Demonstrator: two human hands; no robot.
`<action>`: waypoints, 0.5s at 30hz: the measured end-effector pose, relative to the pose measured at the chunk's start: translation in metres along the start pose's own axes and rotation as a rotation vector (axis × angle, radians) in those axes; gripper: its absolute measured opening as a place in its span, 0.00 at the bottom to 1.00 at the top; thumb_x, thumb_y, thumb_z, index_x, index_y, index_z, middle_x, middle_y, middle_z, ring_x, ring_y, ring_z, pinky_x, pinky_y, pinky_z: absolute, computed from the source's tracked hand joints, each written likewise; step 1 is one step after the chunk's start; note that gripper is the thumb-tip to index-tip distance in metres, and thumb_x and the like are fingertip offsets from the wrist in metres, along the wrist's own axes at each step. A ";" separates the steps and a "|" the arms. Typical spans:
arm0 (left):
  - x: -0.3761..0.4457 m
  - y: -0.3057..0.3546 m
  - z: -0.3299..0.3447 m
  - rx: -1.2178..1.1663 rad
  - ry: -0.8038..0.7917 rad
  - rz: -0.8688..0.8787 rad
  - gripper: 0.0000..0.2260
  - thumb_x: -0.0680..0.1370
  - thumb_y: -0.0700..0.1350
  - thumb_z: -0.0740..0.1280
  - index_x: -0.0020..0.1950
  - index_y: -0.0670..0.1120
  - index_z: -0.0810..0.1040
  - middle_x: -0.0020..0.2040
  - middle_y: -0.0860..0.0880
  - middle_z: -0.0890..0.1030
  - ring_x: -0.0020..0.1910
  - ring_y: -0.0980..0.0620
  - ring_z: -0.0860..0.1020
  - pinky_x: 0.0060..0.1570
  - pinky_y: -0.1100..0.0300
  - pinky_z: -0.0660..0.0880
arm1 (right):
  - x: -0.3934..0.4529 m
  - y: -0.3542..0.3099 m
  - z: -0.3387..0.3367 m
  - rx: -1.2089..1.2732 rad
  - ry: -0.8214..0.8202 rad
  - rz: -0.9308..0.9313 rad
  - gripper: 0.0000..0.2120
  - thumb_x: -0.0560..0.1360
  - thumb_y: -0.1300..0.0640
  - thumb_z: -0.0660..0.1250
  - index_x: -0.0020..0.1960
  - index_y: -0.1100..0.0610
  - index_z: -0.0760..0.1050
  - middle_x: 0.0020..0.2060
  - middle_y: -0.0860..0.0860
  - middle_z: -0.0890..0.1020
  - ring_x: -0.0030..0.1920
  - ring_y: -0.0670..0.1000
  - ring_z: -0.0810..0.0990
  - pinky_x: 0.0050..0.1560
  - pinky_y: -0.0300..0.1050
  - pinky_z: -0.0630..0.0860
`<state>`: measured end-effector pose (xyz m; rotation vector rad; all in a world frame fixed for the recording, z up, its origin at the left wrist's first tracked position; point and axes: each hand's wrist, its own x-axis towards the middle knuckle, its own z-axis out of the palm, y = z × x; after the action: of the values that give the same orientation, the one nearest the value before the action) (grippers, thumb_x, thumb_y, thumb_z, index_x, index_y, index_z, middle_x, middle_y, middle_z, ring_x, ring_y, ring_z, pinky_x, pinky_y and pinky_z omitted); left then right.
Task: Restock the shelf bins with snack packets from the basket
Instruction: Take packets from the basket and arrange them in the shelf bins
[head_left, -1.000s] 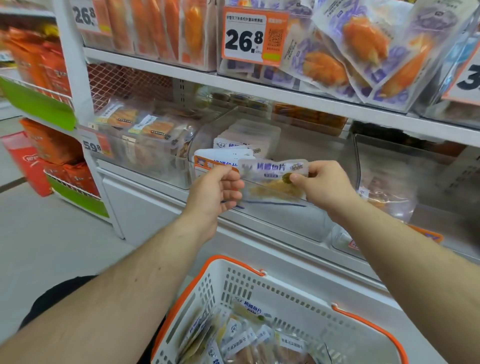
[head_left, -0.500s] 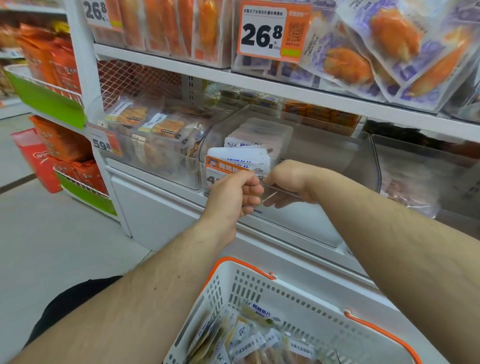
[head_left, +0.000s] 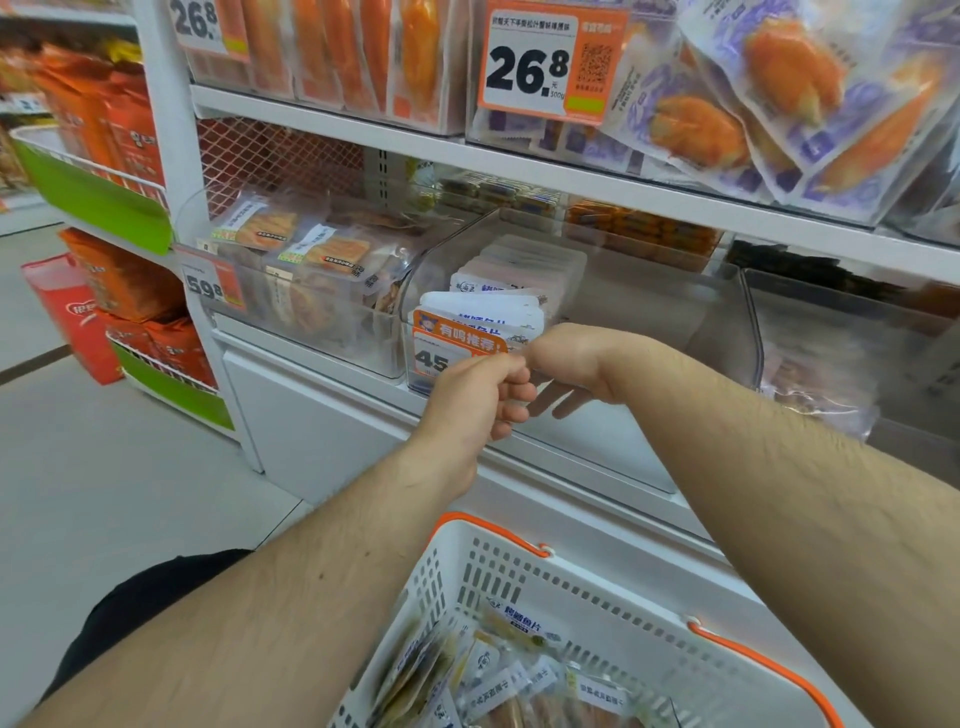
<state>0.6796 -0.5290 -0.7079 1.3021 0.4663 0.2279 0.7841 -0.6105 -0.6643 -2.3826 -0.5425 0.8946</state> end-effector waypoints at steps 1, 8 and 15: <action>0.000 -0.002 0.000 0.034 -0.016 -0.003 0.06 0.78 0.44 0.65 0.42 0.46 0.79 0.34 0.51 0.81 0.30 0.54 0.75 0.35 0.60 0.69 | -0.001 0.002 0.000 -0.011 0.034 -0.003 0.11 0.81 0.53 0.60 0.52 0.56 0.80 0.51 0.52 0.84 0.51 0.54 0.83 0.53 0.49 0.78; 0.000 -0.028 -0.001 0.504 -0.087 0.136 0.04 0.74 0.41 0.68 0.40 0.45 0.81 0.36 0.50 0.82 0.34 0.52 0.77 0.39 0.59 0.72 | -0.036 0.049 0.028 -0.138 0.950 -0.328 0.11 0.74 0.59 0.66 0.55 0.56 0.78 0.49 0.51 0.79 0.51 0.54 0.77 0.50 0.42 0.68; -0.015 -0.069 -0.009 1.192 -0.466 0.261 0.05 0.74 0.44 0.67 0.41 0.51 0.81 0.40 0.55 0.83 0.42 0.56 0.80 0.43 0.60 0.76 | -0.043 0.128 0.110 0.134 0.783 -0.223 0.05 0.74 0.62 0.66 0.44 0.55 0.80 0.36 0.46 0.79 0.36 0.48 0.75 0.40 0.42 0.70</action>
<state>0.6557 -0.5452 -0.7725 2.5071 -0.0263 -0.1926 0.7006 -0.6950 -0.7915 -2.2507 -0.3935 -0.1204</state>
